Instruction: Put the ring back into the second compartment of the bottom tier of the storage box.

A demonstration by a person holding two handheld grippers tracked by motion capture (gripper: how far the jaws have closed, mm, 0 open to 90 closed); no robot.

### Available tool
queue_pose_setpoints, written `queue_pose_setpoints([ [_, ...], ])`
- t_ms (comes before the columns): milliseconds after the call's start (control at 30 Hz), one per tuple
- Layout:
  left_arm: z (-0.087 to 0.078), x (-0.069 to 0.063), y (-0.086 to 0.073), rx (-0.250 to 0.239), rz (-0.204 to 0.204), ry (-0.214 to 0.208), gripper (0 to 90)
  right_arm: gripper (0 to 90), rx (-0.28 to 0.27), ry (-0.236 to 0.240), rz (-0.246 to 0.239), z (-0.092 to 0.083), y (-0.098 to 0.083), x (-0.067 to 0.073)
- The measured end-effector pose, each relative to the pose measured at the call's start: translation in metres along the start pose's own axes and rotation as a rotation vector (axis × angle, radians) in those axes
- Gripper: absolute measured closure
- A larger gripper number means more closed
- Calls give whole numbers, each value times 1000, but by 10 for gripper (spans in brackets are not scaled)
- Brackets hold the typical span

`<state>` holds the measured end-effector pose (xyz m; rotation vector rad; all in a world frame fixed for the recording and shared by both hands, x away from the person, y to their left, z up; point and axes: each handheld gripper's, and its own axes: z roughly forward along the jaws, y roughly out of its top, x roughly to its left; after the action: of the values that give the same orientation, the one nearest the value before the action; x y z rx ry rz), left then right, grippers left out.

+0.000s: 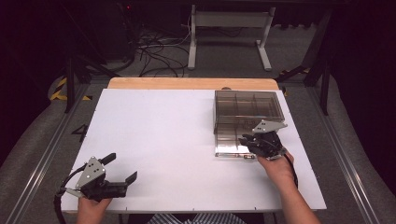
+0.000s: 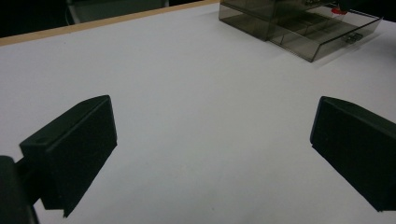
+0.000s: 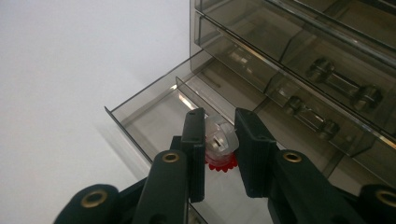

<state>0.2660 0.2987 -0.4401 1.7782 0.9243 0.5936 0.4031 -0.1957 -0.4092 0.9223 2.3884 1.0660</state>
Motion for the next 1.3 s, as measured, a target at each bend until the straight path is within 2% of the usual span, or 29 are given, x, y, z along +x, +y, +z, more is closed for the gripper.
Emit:
queue_pose_setpoints([
  [367, 1, 0, 0, 4, 4, -2, 14, 749, 41, -25, 11, 5, -7, -7],
  [500, 1, 0, 0, 5, 3, -4, 14, 749, 55, -26, 25, 7, -9, -9],
  [1300, 0, 0, 0, 2, 0, -6, 14, 748, 145, -46, 45, 17, -18, -14],
])
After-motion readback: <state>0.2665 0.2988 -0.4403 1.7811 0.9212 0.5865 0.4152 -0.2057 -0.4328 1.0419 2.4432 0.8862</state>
